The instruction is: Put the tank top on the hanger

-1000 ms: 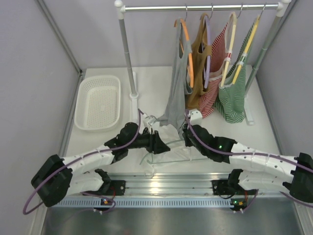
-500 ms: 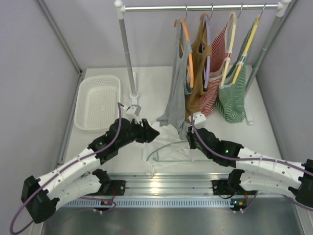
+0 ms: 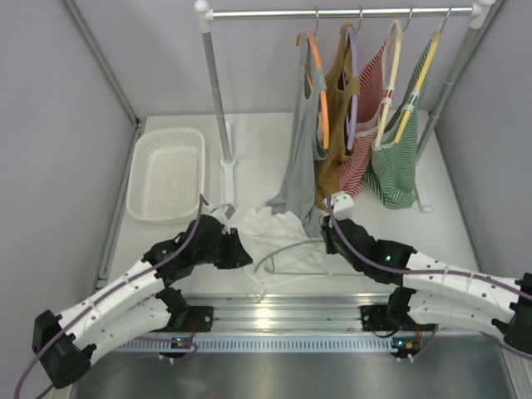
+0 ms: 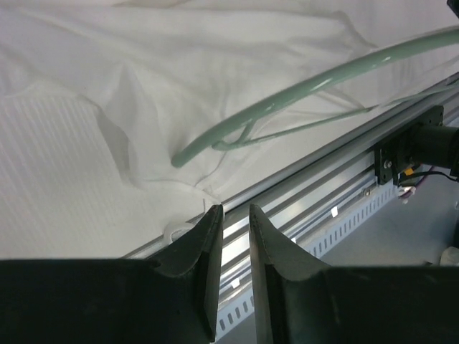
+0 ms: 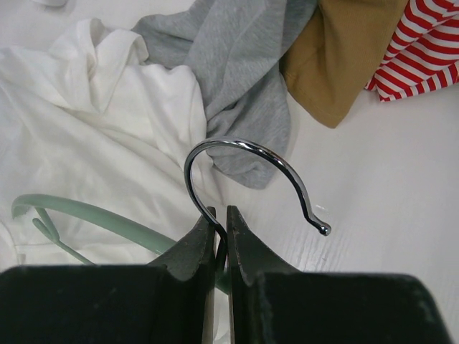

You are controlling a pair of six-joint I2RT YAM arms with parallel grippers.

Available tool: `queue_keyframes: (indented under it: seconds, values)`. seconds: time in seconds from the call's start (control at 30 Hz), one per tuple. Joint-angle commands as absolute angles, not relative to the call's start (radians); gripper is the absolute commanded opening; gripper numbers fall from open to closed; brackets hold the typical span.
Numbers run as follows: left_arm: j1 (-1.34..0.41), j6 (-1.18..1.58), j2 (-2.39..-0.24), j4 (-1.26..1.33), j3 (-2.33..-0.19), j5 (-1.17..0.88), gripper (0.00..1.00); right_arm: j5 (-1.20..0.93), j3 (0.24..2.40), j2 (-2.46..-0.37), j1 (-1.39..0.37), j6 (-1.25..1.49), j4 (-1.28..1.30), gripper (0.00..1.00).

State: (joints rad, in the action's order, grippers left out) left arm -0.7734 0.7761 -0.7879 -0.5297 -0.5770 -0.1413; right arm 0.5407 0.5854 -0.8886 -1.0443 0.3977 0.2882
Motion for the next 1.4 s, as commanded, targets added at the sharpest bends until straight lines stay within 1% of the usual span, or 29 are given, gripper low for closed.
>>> queue_keyframes:
  seconds: [0.0,0.23,0.4,0.5,0.73,0.9,1.1,1.37]
  values:
    - [-0.779,0.811,-0.746,-0.557,-0.529,-0.244,0.26,0.589,0.644,-0.917,-1.019,0.426,0.304,0.0]
    - [-0.828,0.81,-0.742,-0.529,-0.474,-0.252,0.36,0.563,0.666,-0.953,-0.973,0.42,0.268,0.0]
    - [-0.891,0.798,-0.79,-0.493,-0.466,-0.226,0.45,0.56,0.681,-0.977,-0.954,0.41,0.259,0.0]
    - [-0.937,0.785,-0.83,-0.473,-0.471,-0.207,0.47,0.548,0.683,-0.983,-0.936,0.403,0.249,0.0]
    - [-1.046,0.776,-0.965,-0.42,-0.476,-0.126,0.46,0.52,0.681,-0.986,-0.908,0.397,0.232,0.0]
    - [-1.071,0.756,-0.996,-0.397,-0.472,-0.066,0.47,0.502,0.68,-0.983,-0.899,0.396,0.229,0.0]
    - [-1.092,0.735,-1.075,-0.31,-0.474,-0.057,0.49,0.488,0.681,-0.983,-0.894,0.396,0.221,0.0]
    - [-1.15,0.7,-1.184,-0.295,-0.52,-0.009,0.49,0.477,0.677,-0.979,-0.893,0.399,0.218,0.0]
